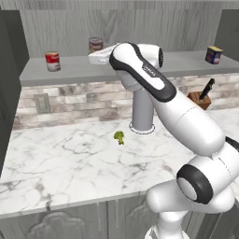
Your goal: Stack two cans on top of the other two cans in the cabinet.
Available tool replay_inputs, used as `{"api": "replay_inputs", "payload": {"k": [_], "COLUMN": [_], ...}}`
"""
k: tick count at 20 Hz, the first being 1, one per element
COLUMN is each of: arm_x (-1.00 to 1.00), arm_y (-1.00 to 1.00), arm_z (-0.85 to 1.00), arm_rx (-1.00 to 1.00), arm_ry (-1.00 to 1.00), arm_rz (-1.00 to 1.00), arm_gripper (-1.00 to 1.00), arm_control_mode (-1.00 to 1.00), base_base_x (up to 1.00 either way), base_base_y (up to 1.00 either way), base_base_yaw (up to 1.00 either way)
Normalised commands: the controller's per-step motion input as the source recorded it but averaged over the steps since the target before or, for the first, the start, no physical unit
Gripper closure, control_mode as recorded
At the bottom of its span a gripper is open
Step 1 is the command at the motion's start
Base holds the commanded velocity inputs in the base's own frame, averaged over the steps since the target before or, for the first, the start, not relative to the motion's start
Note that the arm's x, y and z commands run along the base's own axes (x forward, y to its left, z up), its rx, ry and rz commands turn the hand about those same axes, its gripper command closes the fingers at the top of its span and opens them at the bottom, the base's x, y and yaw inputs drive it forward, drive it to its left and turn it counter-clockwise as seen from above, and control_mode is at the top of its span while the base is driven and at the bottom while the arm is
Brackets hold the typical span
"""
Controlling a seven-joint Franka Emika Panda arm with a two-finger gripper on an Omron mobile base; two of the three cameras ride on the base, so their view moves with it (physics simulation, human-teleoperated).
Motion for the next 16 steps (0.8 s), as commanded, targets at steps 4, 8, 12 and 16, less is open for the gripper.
{"api": "replay_inputs", "payload": {"k": [4, 8, 12, 16], "arm_x": [0.01, 0.03, 0.01, 0.0], "arm_y": [0.29, 0.23, 0.26, 0.32], "arm_z": [0.32, 0.33, 0.29, 0.14], "arm_rx": [0.0, 0.03, 0.01, 0.0], "arm_ry": [0.05, 0.12, 0.16, 0.07], "arm_rz": [0.0, 0.0, 0.03, 0.03], "arm_gripper": [1.0, 1.0, 1.0, 1.0], "arm_control_mode": [-1.0, -1.0, -1.0, -1.0], "base_base_x": [0.0, 0.0, 0.0, 0.0], "base_base_y": [0.0, 0.0, 0.0, 0.0], "base_base_yaw": [0.0, 0.0, 0.0, 0.0]}}
